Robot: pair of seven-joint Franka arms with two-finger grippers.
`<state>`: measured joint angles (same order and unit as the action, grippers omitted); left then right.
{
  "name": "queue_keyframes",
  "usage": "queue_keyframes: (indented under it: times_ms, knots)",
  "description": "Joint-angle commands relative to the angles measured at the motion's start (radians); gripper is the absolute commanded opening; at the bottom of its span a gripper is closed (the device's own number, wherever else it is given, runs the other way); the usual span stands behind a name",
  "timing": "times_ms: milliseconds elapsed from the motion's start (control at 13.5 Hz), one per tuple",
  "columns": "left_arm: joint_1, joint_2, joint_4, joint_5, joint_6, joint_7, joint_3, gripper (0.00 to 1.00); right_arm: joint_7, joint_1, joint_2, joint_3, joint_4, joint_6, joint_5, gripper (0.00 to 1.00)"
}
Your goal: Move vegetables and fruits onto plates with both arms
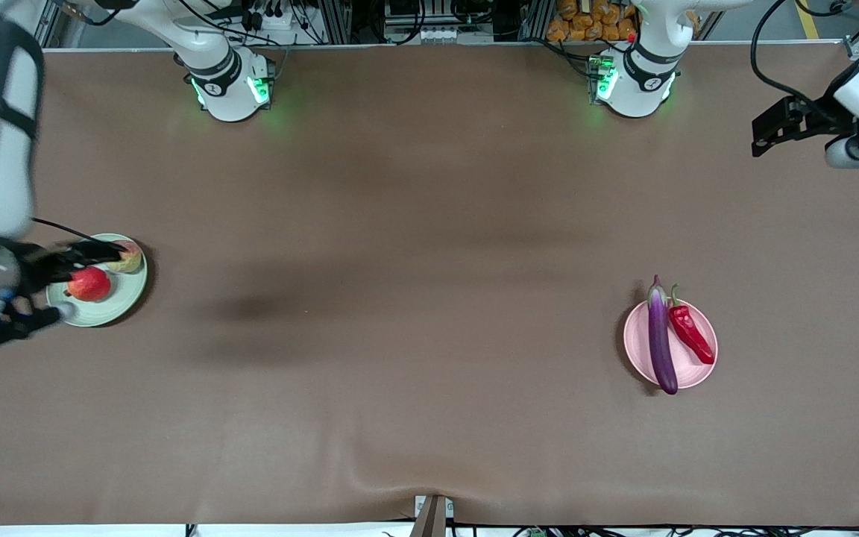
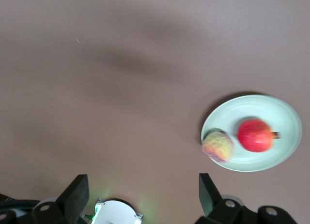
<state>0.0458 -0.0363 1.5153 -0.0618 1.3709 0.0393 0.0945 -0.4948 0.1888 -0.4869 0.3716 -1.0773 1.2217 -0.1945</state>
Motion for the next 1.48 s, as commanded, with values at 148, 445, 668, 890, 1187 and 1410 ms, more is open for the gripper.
queue_keyframes:
  times_ms: [148,445,668,890,1187,1410]
  knots:
    - [0.009,-0.004,-0.004,0.014,0.008,-0.006,0.008,1.0,0.182,-0.049,0.077,-0.031,0.117,-0.16,-0.005,1.0]
    - [0.008,0.001,-0.004,0.02,0.011,0.025,0.03,1.0,0.451,-0.135,0.184,-0.175,0.083,-0.177,0.017,1.0]
    - [0.011,0.001,-0.017,0.034,0.01,0.028,0.028,1.0,0.512,-0.14,0.302,-0.206,-0.076,-0.113,0.05,1.0]
    - [0.006,0.0,-0.018,0.034,0.008,0.028,0.028,1.0,0.513,-0.167,0.508,-0.282,-0.387,0.097,0.079,1.0]
    - [-0.007,0.001,-0.018,0.034,0.002,0.028,0.03,1.0,0.515,-0.218,0.534,-0.353,-0.418,0.108,0.125,1.0]
    - [-0.007,0.007,-0.018,0.034,0.0,0.028,0.03,1.0,0.501,-0.224,0.509,-0.349,-0.357,0.107,0.133,1.0]
